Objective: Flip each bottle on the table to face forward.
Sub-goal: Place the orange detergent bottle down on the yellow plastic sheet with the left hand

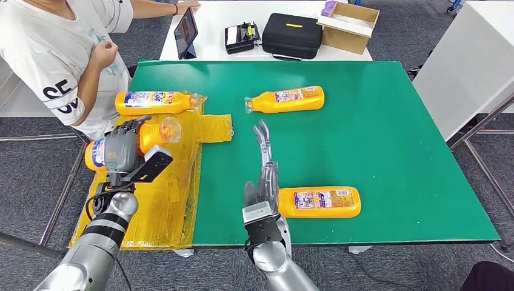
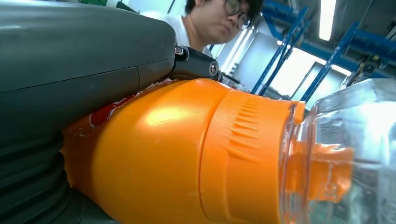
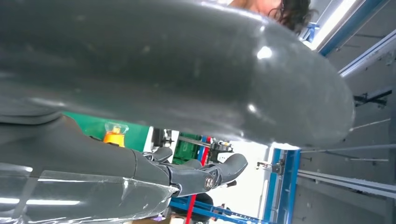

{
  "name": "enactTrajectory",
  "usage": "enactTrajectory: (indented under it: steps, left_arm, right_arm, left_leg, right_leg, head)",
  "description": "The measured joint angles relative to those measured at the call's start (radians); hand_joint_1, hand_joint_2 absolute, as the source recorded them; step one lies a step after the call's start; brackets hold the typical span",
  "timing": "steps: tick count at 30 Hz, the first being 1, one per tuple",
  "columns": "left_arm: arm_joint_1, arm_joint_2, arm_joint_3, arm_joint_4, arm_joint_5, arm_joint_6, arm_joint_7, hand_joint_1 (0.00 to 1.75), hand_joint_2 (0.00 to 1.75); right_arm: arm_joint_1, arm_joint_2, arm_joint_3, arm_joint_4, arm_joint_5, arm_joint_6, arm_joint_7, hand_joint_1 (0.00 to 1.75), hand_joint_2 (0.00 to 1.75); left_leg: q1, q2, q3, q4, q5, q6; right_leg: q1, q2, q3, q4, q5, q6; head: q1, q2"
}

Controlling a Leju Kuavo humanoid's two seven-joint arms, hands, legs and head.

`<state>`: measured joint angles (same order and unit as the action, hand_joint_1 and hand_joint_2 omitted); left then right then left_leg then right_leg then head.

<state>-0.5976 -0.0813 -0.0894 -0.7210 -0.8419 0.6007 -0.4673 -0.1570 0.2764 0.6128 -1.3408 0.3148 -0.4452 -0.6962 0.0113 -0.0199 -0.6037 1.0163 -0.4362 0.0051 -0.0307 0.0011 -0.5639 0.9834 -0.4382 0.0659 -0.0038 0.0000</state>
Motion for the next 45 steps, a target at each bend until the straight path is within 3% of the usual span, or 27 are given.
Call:
enactTrajectory:
  steps: [3,7,12,27,39,45]
  left_arm:
    - [-0.014,0.004,-0.007,0.038,-0.036,-0.001,0.024,1.75,1.75]
    - [-0.032,0.014,-0.009,0.102,-0.088,-0.010,0.058,1.75,1.75]
    - [-0.057,0.044,-0.008,0.175,-0.133,-0.032,0.100,1.75,1.75]
    - [-0.145,0.122,-0.057,0.282,-0.370,-0.240,0.237,1.75,1.75]
    - [-0.177,0.138,-0.086,0.315,-0.386,-0.291,0.241,1.75,1.75]
    - [-0.173,0.137,-0.083,0.320,-0.328,-0.365,0.164,1.75,1.75]
  right_arm:
    - [-0.003,-0.001,0.008,-0.002,0.000,0.001,0.000,0.00,0.00]
    - [-0.008,-0.002,0.021,-0.003,-0.001,0.014,0.003,0.00,1.75]
    - [-0.013,-0.005,0.040,-0.002,-0.009,0.036,0.014,0.00,1.75]
    - [-0.022,-0.005,0.058,0.044,-0.012,0.113,0.030,0.00,1.75]
    - [-0.024,-0.005,0.060,0.071,-0.011,0.124,0.032,0.00,1.75]
    - [-0.024,-0.004,0.060,0.085,-0.010,0.145,0.040,0.00,1.75]
  left_leg:
    - [0.000,0.000,0.000,0.000,0.000,0.000]
    - [0.000,0.000,0.000,0.000,0.000,0.000]
    - [0.000,0.000,0.000,0.000,0.000,0.000]
    - [0.001,0.000,0.000,0.000,0.000,0.000]
    - [0.001,0.000,0.000,0.000,0.001,-0.001]
    - [0.001,0.000,0.000,0.000,0.001,-0.001]
  right_leg:
    - [0.000,0.000,0.000,0.000,0.000,0.000]
    - [0.000,0.000,0.000,0.000,0.000,0.000]
    - [0.000,0.000,0.000,0.000,0.000,0.000]
    - [0.000,0.000,0.000,0.000,0.000,0.000]
    - [0.000,0.000,0.000,0.001,0.000,0.000]
    - [0.000,0.000,0.000,0.000,0.000,0.000]
  head:
    - [0.000,0.000]
    - [0.000,0.000]
    - [0.000,0.000]
    - [0.000,0.000]
    - [0.000,0.000]
    - [0.000,0.000]
